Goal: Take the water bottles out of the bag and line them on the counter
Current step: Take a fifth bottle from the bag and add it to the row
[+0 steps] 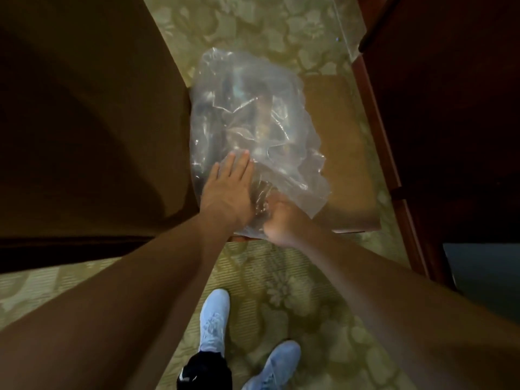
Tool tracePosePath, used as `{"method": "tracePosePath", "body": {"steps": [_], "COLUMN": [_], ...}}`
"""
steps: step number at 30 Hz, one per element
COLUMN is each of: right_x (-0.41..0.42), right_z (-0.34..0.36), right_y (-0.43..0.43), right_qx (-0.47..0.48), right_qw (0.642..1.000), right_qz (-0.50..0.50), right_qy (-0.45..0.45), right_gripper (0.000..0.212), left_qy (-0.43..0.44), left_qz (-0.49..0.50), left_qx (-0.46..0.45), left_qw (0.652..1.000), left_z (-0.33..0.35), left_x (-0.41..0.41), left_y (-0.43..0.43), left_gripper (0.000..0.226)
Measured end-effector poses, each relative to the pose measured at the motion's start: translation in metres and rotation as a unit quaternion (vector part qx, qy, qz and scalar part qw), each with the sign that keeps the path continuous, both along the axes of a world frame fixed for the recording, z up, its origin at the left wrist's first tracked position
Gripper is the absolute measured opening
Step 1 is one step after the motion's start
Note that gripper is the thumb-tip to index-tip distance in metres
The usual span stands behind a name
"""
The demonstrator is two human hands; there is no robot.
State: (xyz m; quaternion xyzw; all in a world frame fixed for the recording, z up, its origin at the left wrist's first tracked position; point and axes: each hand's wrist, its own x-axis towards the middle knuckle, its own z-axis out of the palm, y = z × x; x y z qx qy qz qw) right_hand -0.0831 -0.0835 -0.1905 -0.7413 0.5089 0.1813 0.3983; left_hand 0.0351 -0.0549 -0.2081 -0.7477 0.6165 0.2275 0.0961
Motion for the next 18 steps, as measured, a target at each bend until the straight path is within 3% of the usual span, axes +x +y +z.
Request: {"method": "tracePosePath", "body": {"steps": [4, 8, 13, 18], "right_x": [0.011, 0.017, 0.008, -0.005], "right_z": [-0.025, -0.045, -0.06, -0.065], "right_y": [-0.025, -0.044, -0.06, -0.063], "right_qx": [-0.065, -0.097, -0.169, -0.188], "right_qw": [0.992, 0.989, 0.984, 0.982], "right_qz": [-0.106, -0.109, -0.056, -0.001], "right_qy": [-0.02, 0.007, 0.018, 0.001], "right_gripper": [0.046, 0.062, 0.044, 0.088], "left_qy": [-0.013, -0.043, -0.03, -0.009], "left_qz": [-0.03, -0.054, -0.031, -0.022], "left_qx": [-0.025, -0.032, -0.045, -0.058], "left_qw": [0.999, 0.997, 0.998, 0.998], "left_z": [-0.018, -0.03, -0.045, -0.055], "left_x": [0.007, 0.012, 0.015, 0.018], "left_y": [-0.023, -0.045, -0.06, -0.068], "left_gripper": [0.075, 0.079, 0.094, 0.104]}}
